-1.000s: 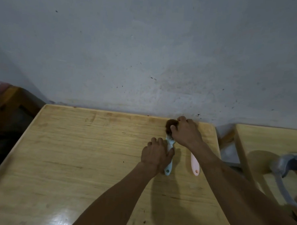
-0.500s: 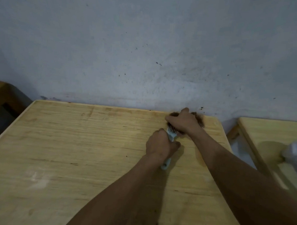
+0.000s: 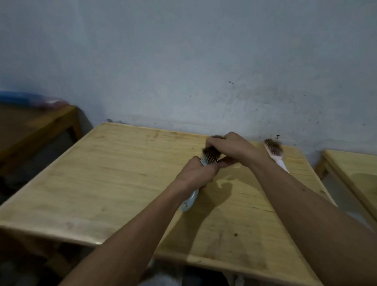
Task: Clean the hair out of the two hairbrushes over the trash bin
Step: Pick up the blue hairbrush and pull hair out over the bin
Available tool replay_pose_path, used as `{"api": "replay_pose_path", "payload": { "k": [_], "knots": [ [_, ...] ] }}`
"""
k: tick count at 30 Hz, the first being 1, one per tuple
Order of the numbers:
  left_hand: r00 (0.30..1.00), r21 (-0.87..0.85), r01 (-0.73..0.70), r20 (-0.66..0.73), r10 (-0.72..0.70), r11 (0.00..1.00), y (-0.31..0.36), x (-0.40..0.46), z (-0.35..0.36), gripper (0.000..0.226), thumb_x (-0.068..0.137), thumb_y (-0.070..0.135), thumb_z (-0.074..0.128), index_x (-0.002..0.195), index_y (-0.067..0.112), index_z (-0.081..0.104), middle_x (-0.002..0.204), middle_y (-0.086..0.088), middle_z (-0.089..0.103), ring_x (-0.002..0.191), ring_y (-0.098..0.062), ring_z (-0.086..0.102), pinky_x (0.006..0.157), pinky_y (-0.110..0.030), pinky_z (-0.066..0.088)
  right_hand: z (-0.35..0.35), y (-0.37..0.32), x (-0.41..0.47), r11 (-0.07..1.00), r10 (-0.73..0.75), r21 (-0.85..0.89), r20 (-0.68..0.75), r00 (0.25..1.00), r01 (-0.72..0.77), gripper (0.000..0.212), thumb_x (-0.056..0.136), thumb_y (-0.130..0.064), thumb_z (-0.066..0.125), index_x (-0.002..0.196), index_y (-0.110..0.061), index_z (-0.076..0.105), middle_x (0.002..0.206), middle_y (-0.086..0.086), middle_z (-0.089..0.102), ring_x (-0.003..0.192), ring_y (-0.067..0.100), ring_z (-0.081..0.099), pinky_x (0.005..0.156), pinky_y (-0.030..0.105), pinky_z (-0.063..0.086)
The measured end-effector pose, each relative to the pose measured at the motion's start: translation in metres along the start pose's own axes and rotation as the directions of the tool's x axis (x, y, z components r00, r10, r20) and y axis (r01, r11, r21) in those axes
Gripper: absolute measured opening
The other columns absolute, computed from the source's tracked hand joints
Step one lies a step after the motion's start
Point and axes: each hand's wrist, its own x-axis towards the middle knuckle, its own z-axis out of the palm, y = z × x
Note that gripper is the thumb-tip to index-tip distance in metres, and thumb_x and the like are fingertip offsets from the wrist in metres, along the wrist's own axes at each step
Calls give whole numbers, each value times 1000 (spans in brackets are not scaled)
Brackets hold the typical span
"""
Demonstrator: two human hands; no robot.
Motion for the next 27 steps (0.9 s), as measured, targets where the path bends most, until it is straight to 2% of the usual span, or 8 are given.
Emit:
{"api": "replay_pose_path", "payload": {
  "k": [2, 5, 8, 12, 16, 19, 24, 27],
  "knots": [
    [999, -18, 9, -37, -10, 1000, -10, -25, -18, 19, 90, 31, 60, 86, 13, 55, 84, -11, 61, 63, -20, 48, 57, -30, 38, 13, -11, -20, 999, -33, -27, 58, 998, 35, 45, 83, -47, 73, 105, -7, 75, 99, 7, 73, 64, 26, 75, 64, 35, 66],
    [989, -23, 21, -147, -24, 1000, -28, -54, -47, 37, 88, 46, 58, 97, 10, 56, 80, -10, 63, 60, -21, 50, 58, -31, 41, 37, -30, -45, 992, -104, -53, 106, 989, 110, 59, 92, -59, 62, 113, -4, 68, 104, 9, 68, 67, 25, 73, 62, 33, 63],
    [958, -12, 33, -284, -35, 999, -47, -84, -76, 55, 87, 59, 53, 103, 6, 55, 80, -11, 66, 56, -24, 55, 53, -31, 44, 65, -49, -64, 982, -186, -16, 127, 974, 189, 50, 103, -47, 51, 122, -2, 63, 105, 10, 68, 68, 23, 72, 59, 32, 62],
    [912, -70, 60, -402, -83, 996, -74, -128, -113, 64, 85, 66, 51, 104, 5, 57, 78, -13, 66, 52, -25, 59, 50, -32, 48, 112, -69, -86, 953, -301, 34, 247, 921, 302, 33, 101, -30, 62, 115, -2, 72, 103, 11, 70, 65, 19, 70, 55, 28, 59],
    [838, -99, 114, -525, -149, 989, -109, -178, -137, 65, 82, 70, 52, 103, 9, 58, 77, -11, 70, 47, -20, 59, 46, -29, 47, 168, -79, -116, 924, -381, 132, 339, 860, 358, 26, 96, -20, 71, 107, 3, 75, 92, 14, 72, 63, 18, 69, 52, 25, 57],
    [801, -142, 99, -576, -164, 985, -135, -213, -149, 59, 86, 67, 52, 104, 11, 59, 69, -9, 65, 46, -17, 57, 44, -28, 44, 209, -82, -142, 903, -429, 179, 384, 818, 390, 21, 94, -13, 74, 105, 4, 77, 85, 15, 73, 66, 18, 68, 57, 25, 58],
    [744, -213, 85, -636, -204, 973, -171, -256, -162, 46, 92, 58, 56, 96, 13, 64, 56, -1, 60, 42, -14, 56, 42, -27, 44, 263, -75, -174, 881, -471, 192, 459, 753, 433, 17, 94, -11, 73, 108, -3, 79, 85, 10, 77, 73, 17, 73, 79, 35, 65],
    [704, -247, 117, -662, -256, 962, -198, -274, -168, 46, 89, 57, 60, 98, 12, 64, 64, -2, 63, 47, -15, 58, 45, -29, 46, 289, -66, -184, 876, -461, 141, 528, 713, 461, 16, 95, -12, 71, 108, -9, 79, 90, 7, 79, 73, 12, 74, 72, 25, 62]
  ]
}}
